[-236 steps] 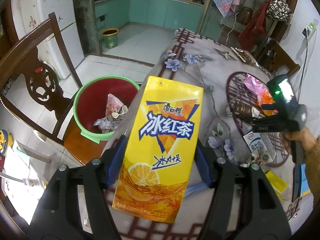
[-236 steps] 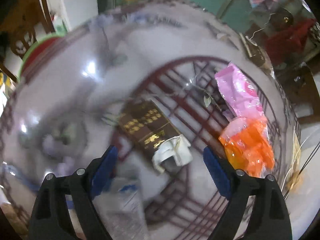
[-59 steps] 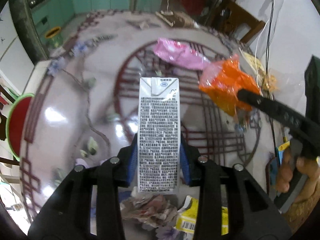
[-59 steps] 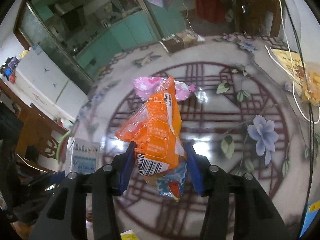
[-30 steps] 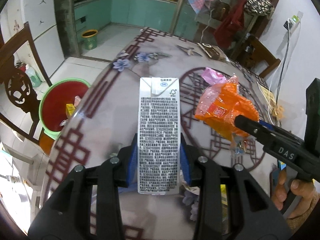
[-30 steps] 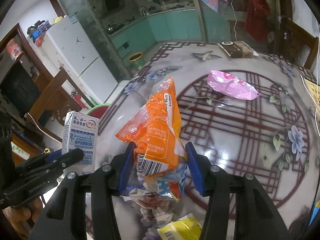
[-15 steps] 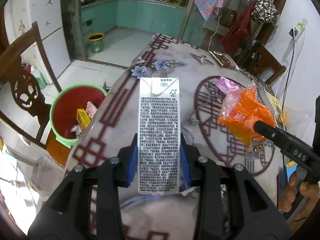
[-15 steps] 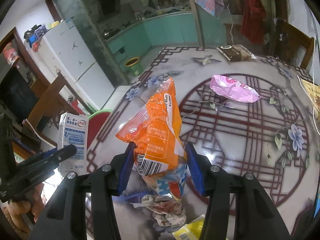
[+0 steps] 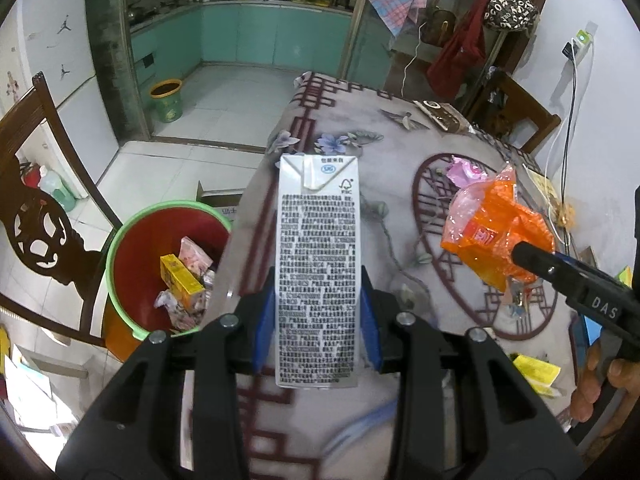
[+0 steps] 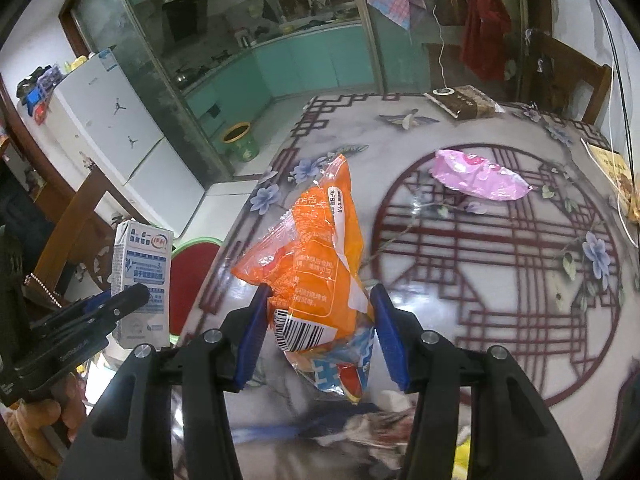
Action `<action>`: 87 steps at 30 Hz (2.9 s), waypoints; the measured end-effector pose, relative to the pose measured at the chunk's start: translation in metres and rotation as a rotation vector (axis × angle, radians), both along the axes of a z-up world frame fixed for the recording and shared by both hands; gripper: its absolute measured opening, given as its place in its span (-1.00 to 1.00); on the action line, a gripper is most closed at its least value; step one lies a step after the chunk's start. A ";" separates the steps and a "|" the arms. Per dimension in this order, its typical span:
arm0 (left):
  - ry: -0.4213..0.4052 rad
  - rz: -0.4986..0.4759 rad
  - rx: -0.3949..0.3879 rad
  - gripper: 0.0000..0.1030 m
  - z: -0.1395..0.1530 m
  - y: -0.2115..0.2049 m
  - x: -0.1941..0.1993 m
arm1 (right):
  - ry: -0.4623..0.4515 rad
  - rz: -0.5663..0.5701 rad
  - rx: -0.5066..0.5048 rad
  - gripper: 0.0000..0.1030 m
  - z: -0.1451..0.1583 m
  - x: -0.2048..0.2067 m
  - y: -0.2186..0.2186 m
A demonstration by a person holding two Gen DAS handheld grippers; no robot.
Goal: Collect trash
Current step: 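Carry the milk carton and orange snack bag over the red bucket, then open both tools to drop carton and snack bag into the bucket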
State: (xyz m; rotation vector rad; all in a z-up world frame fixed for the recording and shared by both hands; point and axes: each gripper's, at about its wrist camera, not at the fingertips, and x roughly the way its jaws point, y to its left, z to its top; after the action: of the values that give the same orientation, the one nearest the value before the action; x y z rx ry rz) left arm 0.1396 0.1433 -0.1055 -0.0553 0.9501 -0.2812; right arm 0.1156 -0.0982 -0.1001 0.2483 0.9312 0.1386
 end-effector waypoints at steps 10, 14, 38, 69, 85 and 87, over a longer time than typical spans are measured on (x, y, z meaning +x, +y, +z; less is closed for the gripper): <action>0.003 -0.020 -0.014 -0.31 -0.002 0.045 0.024 | -0.009 -0.039 -0.015 -0.04 0.006 0.010 0.044; 0.011 -0.018 -0.014 -0.31 -0.005 0.060 0.030 | -0.011 -0.034 -0.021 -0.04 0.008 0.015 0.061; 0.068 0.144 -0.001 -0.31 -0.033 0.169 0.066 | 0.025 0.161 -0.039 -0.04 -0.004 0.063 0.191; 0.154 0.187 -0.004 -0.31 -0.070 0.200 0.113 | 0.105 0.276 -0.086 -0.04 -0.033 0.112 0.243; 0.159 0.213 -0.024 0.17 -0.069 0.205 0.111 | 0.046 0.293 -0.114 0.51 -0.027 0.116 0.248; 0.143 0.225 -0.030 0.24 -0.064 0.207 0.108 | 0.027 0.283 -0.101 0.51 -0.023 0.115 0.244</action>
State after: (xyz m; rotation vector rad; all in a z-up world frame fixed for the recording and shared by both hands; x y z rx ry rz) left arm 0.2479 0.3502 -0.1695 -0.2106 1.0715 -0.0839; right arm 0.2306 0.1461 -0.1229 0.0232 0.9942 0.3488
